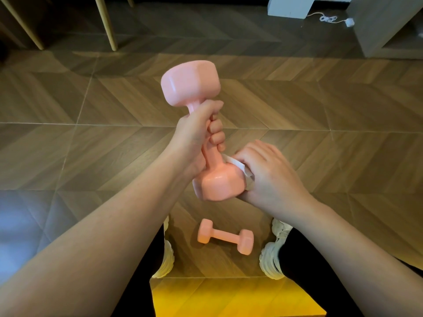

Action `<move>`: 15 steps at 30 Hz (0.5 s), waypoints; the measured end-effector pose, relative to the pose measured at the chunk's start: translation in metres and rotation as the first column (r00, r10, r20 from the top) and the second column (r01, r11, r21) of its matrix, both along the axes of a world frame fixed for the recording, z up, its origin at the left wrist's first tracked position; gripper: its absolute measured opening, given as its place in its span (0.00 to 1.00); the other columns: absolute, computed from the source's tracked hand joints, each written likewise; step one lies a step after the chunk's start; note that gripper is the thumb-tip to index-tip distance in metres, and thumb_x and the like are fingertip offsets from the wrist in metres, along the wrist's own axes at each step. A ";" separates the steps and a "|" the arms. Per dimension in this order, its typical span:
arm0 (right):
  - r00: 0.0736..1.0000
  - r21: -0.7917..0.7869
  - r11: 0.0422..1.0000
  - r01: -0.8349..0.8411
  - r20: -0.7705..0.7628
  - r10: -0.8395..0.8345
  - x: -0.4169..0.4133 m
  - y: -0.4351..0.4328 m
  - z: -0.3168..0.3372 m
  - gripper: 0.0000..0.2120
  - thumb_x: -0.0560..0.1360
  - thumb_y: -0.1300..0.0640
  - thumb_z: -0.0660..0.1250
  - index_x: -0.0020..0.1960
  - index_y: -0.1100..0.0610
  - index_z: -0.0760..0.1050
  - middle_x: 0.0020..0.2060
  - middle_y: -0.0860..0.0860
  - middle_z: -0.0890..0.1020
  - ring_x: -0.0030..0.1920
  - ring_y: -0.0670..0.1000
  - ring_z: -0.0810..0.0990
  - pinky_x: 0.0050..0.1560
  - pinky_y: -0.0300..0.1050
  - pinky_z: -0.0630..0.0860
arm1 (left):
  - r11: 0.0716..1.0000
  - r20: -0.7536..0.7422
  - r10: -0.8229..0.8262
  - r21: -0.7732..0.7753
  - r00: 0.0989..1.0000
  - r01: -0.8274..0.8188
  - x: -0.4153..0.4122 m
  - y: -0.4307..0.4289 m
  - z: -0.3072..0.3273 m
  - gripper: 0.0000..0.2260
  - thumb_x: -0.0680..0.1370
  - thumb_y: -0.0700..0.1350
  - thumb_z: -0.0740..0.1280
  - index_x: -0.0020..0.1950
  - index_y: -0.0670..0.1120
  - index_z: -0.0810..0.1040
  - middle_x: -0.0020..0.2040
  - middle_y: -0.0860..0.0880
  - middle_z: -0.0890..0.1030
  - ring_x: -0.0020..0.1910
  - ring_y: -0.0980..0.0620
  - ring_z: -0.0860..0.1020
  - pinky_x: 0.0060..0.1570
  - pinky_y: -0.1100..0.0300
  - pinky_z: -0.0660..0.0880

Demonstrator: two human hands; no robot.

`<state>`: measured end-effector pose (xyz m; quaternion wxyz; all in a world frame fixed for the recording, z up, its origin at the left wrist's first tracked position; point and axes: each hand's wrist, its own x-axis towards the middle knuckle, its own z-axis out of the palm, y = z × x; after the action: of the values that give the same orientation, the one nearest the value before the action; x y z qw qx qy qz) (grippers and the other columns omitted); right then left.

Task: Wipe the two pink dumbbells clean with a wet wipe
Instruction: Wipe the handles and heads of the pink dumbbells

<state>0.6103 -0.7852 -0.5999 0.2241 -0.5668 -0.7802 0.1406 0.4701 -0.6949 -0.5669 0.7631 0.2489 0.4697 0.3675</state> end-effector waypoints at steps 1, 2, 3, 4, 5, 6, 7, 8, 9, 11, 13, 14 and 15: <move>1.000 -0.001 1.000 -0.003 -0.020 0.003 0.001 0.000 -0.001 0.20 0.63 0.56 0.79 0.50 0.54 0.75 0.44 0.42 0.70 0.50 0.46 0.72 0.56 0.39 0.62 | 1.000 0.008 -0.009 0.002 1.000 0.009 0.000 0.000 0.001 0.15 0.78 0.45 0.66 0.34 0.50 0.65 0.24 0.54 0.62 0.21 0.55 0.60 0.24 0.63 0.62; 0.999 -0.034 0.999 -0.026 -0.026 0.025 0.001 0.000 -0.002 0.21 0.63 0.57 0.79 0.53 0.55 0.76 0.47 0.43 0.74 0.53 0.47 0.73 0.56 0.39 0.64 | 1.000 0.011 -0.019 -0.001 1.000 0.019 0.000 0.000 0.001 0.15 0.78 0.45 0.66 0.33 0.50 0.65 0.24 0.54 0.62 0.21 0.55 0.60 0.24 0.63 0.62; 0.998 -0.098 0.993 -0.062 -0.024 0.060 0.001 0.001 -0.002 0.24 0.64 0.57 0.79 0.58 0.56 0.76 0.51 0.46 0.77 0.57 0.48 0.74 0.59 0.42 0.66 | 1.000 0.010 -0.028 -0.005 1.000 0.028 0.000 -0.001 0.001 0.15 0.78 0.46 0.66 0.33 0.50 0.65 0.24 0.54 0.62 0.21 0.55 0.60 0.24 0.63 0.63; 0.995 -0.168 0.981 -0.097 -0.024 0.095 0.001 0.001 -0.003 0.26 0.65 0.57 0.79 0.61 0.56 0.76 0.56 0.49 0.79 0.61 0.50 0.74 0.63 0.46 0.68 | 0.999 0.004 -0.037 -0.008 0.999 0.037 0.001 -0.002 0.000 0.15 0.78 0.46 0.66 0.33 0.50 0.65 0.24 0.54 0.62 0.21 0.54 0.60 0.24 0.63 0.63; 0.993 -0.211 0.970 -0.118 -0.019 0.117 0.000 0.002 -0.003 0.27 0.65 0.57 0.79 0.62 0.56 0.76 0.58 0.51 0.79 0.63 0.51 0.74 0.64 0.49 0.69 | 0.999 -0.003 -0.049 -0.007 0.999 0.049 0.002 -0.002 -0.001 0.16 0.78 0.45 0.66 0.33 0.50 0.65 0.24 0.53 0.62 0.21 0.54 0.61 0.24 0.63 0.63; 0.992 -0.211 0.970 -0.121 -0.006 0.123 0.000 0.002 -0.003 0.26 0.65 0.56 0.78 0.62 0.56 0.76 0.58 0.51 0.79 0.62 0.52 0.75 0.63 0.49 0.70 | 0.998 -0.007 -0.064 -0.001 0.998 0.064 0.003 -0.003 -0.001 0.16 0.78 0.45 0.66 0.32 0.50 0.65 0.24 0.53 0.62 0.21 0.54 0.61 0.23 0.64 0.63; 0.993 -0.181 0.977 -0.109 0.012 0.113 0.001 0.001 -0.002 0.25 0.65 0.55 0.78 0.60 0.56 0.77 0.56 0.51 0.80 0.60 0.52 0.76 0.62 0.48 0.69 | 0.997 -0.004 -0.080 0.012 0.997 0.080 0.003 -0.003 -0.001 0.16 0.78 0.45 0.66 0.33 0.50 0.65 0.24 0.53 0.63 0.21 0.54 0.61 0.23 0.64 0.63; 0.996 -0.132 0.988 -0.085 0.026 0.089 0.003 0.001 -0.001 0.23 0.64 0.55 0.78 0.58 0.56 0.77 0.53 0.51 0.81 0.58 0.52 0.76 0.60 0.45 0.68 | 0.995 0.003 -0.093 0.031 0.996 0.092 0.003 -0.003 -0.001 0.15 0.78 0.45 0.66 0.33 0.49 0.66 0.24 0.53 0.64 0.21 0.54 0.63 0.24 0.63 0.64; 0.998 -0.078 0.995 -0.057 0.034 0.060 0.005 0.000 0.001 0.22 0.64 0.55 0.78 0.56 0.56 0.78 0.51 0.50 0.81 0.56 0.52 0.76 0.59 0.43 0.66 | 0.993 0.002 -0.099 0.060 0.995 0.099 0.002 -0.003 0.000 0.14 0.78 0.45 0.66 0.34 0.48 0.67 0.25 0.52 0.66 0.22 0.54 0.65 0.25 0.63 0.66; 0.999 0.009 1.000 -0.012 0.047 0.011 0.008 -0.002 0.005 0.22 0.63 0.55 0.77 0.55 0.56 0.78 0.49 0.50 0.81 0.54 0.50 0.74 0.57 0.40 0.64 | 0.989 -0.023 -0.093 0.110 0.995 0.095 0.002 -0.002 0.001 0.10 0.77 0.44 0.67 0.37 0.46 0.71 0.29 0.50 0.71 0.27 0.53 0.70 0.30 0.61 0.70; 0.998 0.044 0.999 0.004 0.060 -0.006 0.010 -0.003 0.008 0.21 0.62 0.57 0.78 0.54 0.55 0.77 0.47 0.48 0.79 0.52 0.48 0.73 0.55 0.38 0.62 | 0.993 -0.038 -0.068 0.096 0.997 0.072 0.002 -0.002 0.001 0.10 0.77 0.44 0.68 0.37 0.46 0.72 0.31 0.49 0.72 0.29 0.53 0.71 0.34 0.58 0.70; 0.998 0.036 0.999 -0.006 0.060 0.004 0.010 -0.004 0.009 0.22 0.62 0.58 0.78 0.53 0.54 0.76 0.46 0.46 0.78 0.52 0.48 0.73 0.54 0.38 0.62 | 0.996 -0.040 -0.048 0.073 0.998 0.050 0.003 -0.003 0.000 0.11 0.77 0.43 0.68 0.36 0.46 0.71 0.30 0.49 0.70 0.29 0.52 0.69 0.33 0.58 0.69; 0.998 0.012 1.000 -0.027 0.055 0.026 0.010 -0.004 0.010 0.22 0.62 0.59 0.78 0.54 0.54 0.75 0.47 0.45 0.78 0.52 0.49 0.74 0.55 0.38 0.63 | 0.998 -0.032 -0.026 0.053 0.999 0.028 0.003 -0.004 -0.001 0.12 0.77 0.43 0.67 0.35 0.46 0.69 0.29 0.49 0.69 0.27 0.52 0.68 0.31 0.59 0.67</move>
<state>0.6201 -0.7896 -0.5895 0.2043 -0.5587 -0.7944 0.1229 0.4729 -0.6986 -0.5676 0.7538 0.2811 0.4682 0.3655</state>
